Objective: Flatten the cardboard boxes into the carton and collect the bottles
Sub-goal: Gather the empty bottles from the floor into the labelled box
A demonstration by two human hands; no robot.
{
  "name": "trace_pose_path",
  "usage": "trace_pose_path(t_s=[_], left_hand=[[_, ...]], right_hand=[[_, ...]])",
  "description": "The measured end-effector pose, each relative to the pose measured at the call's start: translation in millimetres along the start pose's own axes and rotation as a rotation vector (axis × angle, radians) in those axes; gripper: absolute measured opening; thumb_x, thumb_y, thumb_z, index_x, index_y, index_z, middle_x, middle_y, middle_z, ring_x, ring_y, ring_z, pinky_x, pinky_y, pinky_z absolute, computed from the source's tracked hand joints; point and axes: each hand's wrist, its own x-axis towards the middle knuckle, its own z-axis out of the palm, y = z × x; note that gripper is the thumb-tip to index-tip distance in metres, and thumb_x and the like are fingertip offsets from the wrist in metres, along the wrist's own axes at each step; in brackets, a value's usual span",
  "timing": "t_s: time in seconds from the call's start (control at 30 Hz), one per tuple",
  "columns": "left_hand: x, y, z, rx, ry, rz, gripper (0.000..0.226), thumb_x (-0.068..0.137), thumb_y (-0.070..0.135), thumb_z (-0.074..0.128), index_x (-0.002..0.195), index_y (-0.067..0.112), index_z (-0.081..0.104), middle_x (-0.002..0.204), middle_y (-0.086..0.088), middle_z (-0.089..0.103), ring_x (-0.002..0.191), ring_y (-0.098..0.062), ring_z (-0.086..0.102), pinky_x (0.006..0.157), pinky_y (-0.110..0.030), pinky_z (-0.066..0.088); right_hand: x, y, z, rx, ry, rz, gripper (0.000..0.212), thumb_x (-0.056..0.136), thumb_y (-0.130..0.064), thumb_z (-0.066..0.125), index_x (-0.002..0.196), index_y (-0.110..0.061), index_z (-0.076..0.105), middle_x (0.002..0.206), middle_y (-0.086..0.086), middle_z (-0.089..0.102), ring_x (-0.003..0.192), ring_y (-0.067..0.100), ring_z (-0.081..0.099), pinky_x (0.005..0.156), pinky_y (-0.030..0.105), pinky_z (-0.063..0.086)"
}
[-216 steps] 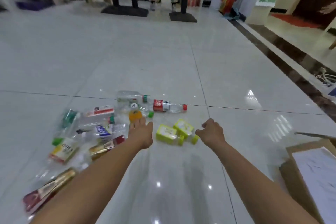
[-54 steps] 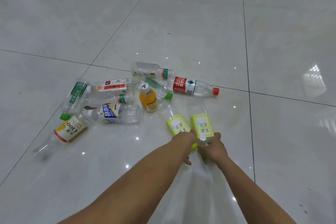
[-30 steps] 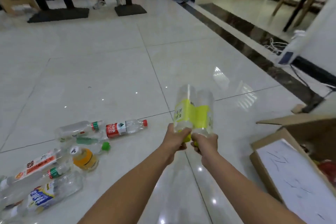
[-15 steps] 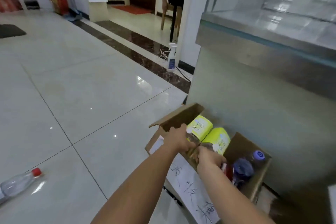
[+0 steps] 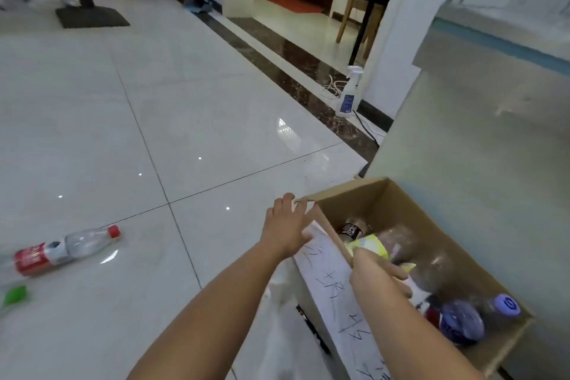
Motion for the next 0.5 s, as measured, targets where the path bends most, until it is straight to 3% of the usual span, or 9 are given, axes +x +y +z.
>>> trace_pose_path(t_s=[0.03,0.1,0.13,0.33,0.5], left_hand=[[-7,-28,-8,0.008,0.008,-0.052,0.073,0.091,0.038,0.056,0.15,0.019,0.018,0.152,-0.013,0.019,0.136,-0.032,0.026,0.11,-0.038,0.027],[-25,-85,-23,0.013,0.006,-0.183,0.07,0.091,0.034,0.056,0.149,0.017,0.021,0.149,-0.013,0.024,0.134,-0.031,0.029,0.108,-0.038,0.03],[-38,-116,-29,0.026,0.006,-0.254,0.068,0.091,0.031,0.056,0.148,0.016,0.024,0.147,-0.014,0.027,0.133,-0.031,0.031,0.107,-0.038,0.032],[-154,-280,-57,0.065,-0.01,-0.652,0.056,0.088,0.013,0.052,0.141,0.01,0.034,0.137,-0.017,0.038,0.128,-0.033,0.037,0.1,-0.039,0.04],[-259,-377,-64,0.021,-0.009,-0.878,0.061,0.086,0.012,0.053,0.143,0.013,0.031,0.139,-0.017,0.039,0.128,-0.034,0.04,0.101,-0.041,0.042]], right_hand=[[-99,-44,-24,-0.157,0.122,-0.028,0.074,0.067,-0.031,0.058,0.135,-0.011,0.034,0.144,0.019,0.021,0.132,0.036,0.032,0.113,0.047,0.023],[-180,-76,-29,-0.21,0.43,-0.223,0.052,0.084,-0.009,0.055,0.131,-0.004,0.033,0.143,0.02,0.023,0.13,0.037,0.029,0.111,0.047,0.021],[-211,-86,-20,-0.214,0.38,-0.325,0.049,0.085,-0.008,0.054,0.129,-0.002,0.035,0.143,0.022,0.026,0.13,0.039,0.028,0.111,0.047,0.021],[-331,-40,91,-0.517,-0.202,-0.76,0.057,0.082,-0.022,0.069,0.129,-0.006,0.039,0.141,0.018,0.033,0.129,0.038,0.031,0.107,0.044,0.028],[-443,11,171,-0.856,-0.759,-0.928,0.062,0.082,-0.032,0.069,0.132,-0.009,0.039,0.135,0.014,0.039,0.129,0.032,0.034,0.103,0.039,0.034]])
